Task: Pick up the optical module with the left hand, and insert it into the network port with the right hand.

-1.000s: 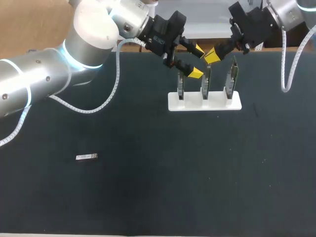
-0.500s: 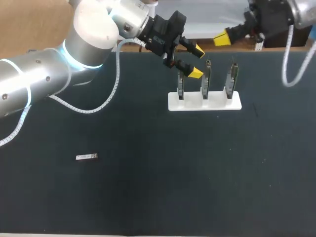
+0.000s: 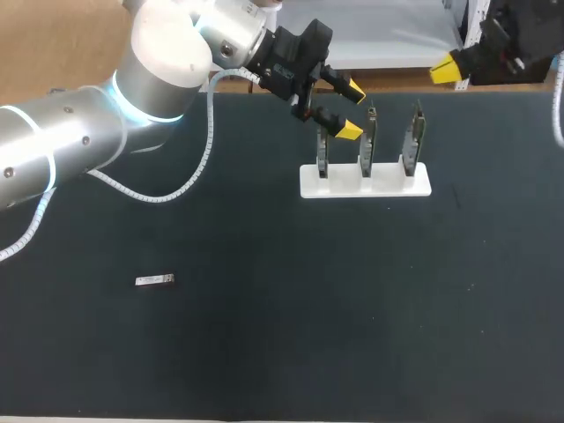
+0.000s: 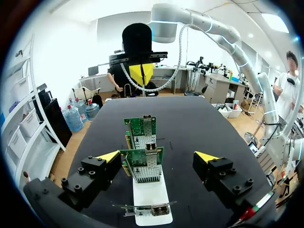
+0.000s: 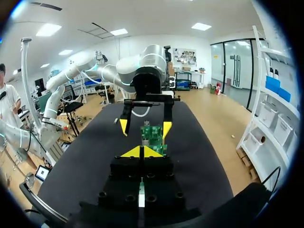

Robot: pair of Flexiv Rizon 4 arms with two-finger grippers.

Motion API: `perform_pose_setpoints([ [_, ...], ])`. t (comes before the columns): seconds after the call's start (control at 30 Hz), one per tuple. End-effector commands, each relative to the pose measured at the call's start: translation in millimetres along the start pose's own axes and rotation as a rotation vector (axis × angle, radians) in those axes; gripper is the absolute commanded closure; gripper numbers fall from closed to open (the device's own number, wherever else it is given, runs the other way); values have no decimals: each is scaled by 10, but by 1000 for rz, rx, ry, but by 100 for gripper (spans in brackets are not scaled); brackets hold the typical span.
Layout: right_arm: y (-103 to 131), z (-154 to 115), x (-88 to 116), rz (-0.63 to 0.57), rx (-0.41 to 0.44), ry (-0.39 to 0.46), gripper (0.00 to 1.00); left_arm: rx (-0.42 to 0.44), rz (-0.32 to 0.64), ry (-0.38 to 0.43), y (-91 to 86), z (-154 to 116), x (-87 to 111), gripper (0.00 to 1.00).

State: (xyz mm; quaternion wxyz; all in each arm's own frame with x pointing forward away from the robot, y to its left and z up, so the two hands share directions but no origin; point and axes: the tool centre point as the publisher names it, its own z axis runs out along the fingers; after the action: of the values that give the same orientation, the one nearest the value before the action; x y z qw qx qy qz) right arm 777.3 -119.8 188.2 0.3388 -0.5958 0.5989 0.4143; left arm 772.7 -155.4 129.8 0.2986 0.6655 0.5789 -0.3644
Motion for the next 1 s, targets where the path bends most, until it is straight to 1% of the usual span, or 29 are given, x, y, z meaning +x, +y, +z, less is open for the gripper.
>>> perform_pose_setpoints([
  [0.03, 29, -102, 69, -4, -7, 16, 100, 4, 1, 2, 22, 2, 0, 0],
  [0.17, 54, -168, 156, -13, -7, 50, 100, 4, 1, 2, 22, 2, 0, 0],
  [0.23, 71, -185, 192, -33, -2, 90, 100, 4, 1, 2, 22, 2, 0, 0],
  [0.37, 97, -189, 242, -51, -10, 113, 100, 4, 1, 2, 22, 2, 0, 0],
  [0.53, 122, -169, 299, -55, -16, 126, 100, 4, 1, 2, 22, 2, 0, 0],
  [0.73, 144, -104, 365, -62, -3, 147, 100, 4, 1, 2, 22, 2, 0, 0],
  [1.0, 113, -37, 378, -65, 11, 147, 100, 4, 1, 2, 22, 2, 0, 0],
])
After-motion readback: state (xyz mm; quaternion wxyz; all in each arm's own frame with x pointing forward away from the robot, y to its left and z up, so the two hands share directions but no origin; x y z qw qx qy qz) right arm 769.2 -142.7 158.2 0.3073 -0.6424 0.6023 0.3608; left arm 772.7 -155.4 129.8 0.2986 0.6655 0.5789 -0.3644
